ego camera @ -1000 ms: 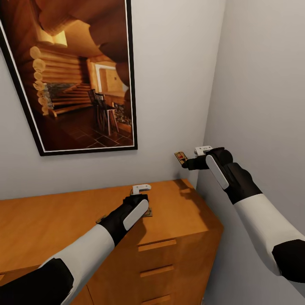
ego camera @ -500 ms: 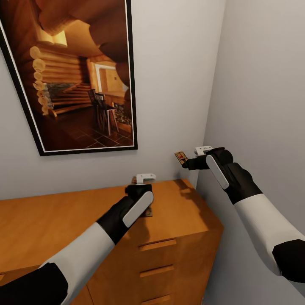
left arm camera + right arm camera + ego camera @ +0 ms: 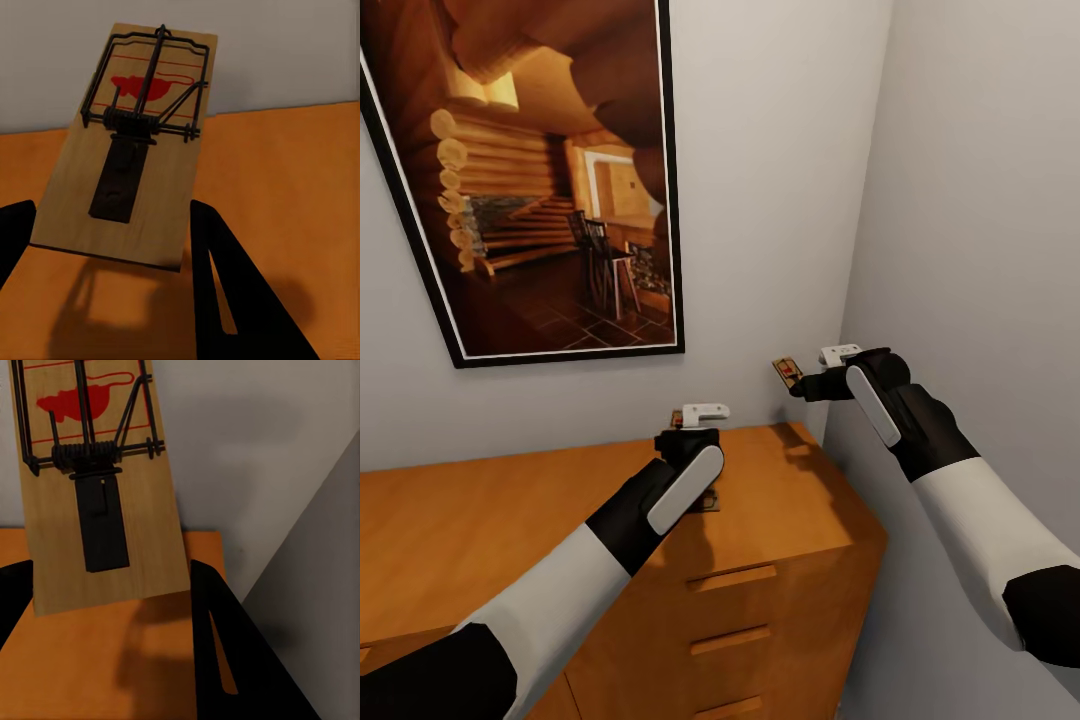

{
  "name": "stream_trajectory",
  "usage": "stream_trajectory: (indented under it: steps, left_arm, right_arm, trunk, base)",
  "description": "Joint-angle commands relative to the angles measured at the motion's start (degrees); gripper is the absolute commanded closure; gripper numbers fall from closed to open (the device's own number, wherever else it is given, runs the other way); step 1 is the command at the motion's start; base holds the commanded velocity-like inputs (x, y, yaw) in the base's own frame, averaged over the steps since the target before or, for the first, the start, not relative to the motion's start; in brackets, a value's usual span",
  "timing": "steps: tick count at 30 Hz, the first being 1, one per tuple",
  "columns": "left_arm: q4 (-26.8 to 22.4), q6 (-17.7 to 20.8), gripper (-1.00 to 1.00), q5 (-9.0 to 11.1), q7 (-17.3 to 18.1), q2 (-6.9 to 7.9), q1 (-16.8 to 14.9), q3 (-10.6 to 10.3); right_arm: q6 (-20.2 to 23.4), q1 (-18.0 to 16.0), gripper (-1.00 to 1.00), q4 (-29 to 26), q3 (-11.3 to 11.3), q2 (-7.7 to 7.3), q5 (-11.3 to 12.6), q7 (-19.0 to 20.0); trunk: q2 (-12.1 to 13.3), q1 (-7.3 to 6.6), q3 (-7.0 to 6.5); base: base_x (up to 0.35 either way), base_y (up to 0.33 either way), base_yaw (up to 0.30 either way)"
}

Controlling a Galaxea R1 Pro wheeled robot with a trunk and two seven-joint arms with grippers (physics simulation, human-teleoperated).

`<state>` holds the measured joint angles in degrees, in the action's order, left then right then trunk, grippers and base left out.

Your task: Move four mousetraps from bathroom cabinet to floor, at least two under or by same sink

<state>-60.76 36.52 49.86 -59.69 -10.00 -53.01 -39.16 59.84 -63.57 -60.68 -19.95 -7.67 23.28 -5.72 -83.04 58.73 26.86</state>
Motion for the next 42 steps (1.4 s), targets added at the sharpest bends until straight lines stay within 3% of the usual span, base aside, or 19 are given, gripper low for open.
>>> stream_trajectory:
  steps: [1,13,31,36,39,42]
  left_arm:
    - [0.03,0.48,1.00,0.12,-0.33,0.00,-0.07,-0.05]
    - [-0.19,0.20,1.00,0.62,-0.06,0.00,-0.07,0.48]
    - [-1.68,0.68,1.00,1.11,-0.01,0.33,-0.07,0.97]
    - [-4.14,3.61,1.00,1.26,0.04,1.82,-0.07,3.36]
    - [-7.03,7.32,1.00,1.28,0.44,3.47,-0.07,6.30]
    - [-12.73,12.43,1.00,0.70,5.20,7.76,-0.07,11.61]
  right_arm:
    - [0.16,-0.06,1.00,-0.05,-0.17,-0.05,0.76,-0.61]
    - [0.16,-0.06,1.00,-0.05,-0.17,-0.05,0.84,-0.61]
    - [0.16,-0.06,1.00,-0.05,-0.14,0.51,0.86,-0.61]
    - [0.16,-0.06,1.00,-0.08,0.06,0.93,0.81,-0.72]
    - [0.16,-0.06,1.00,-0.06,0.17,1.10,0.81,-0.78]
    - [0.16,-0.06,1.00,-0.06,0.23,2.09,0.86,-1.12]
  trunk:
    - [-0.04,0.00,0.07]
    - [-0.04,0.00,0.07]
    - [-0.04,0.00,0.07]
    - [-0.04,0.00,0.07]
    - [-0.04,0.00,0.07]
    - [-0.04,0.00,0.07]
  base:
    - [0.000,0.000,0.000]
    - [-0.035,0.000,0.000]
    - [-0.323,0.000,0.000]
    - [-0.345,0.000,0.000]
    - [-0.345,0.000,0.000]
    - [-0.346,0.000,0.000]
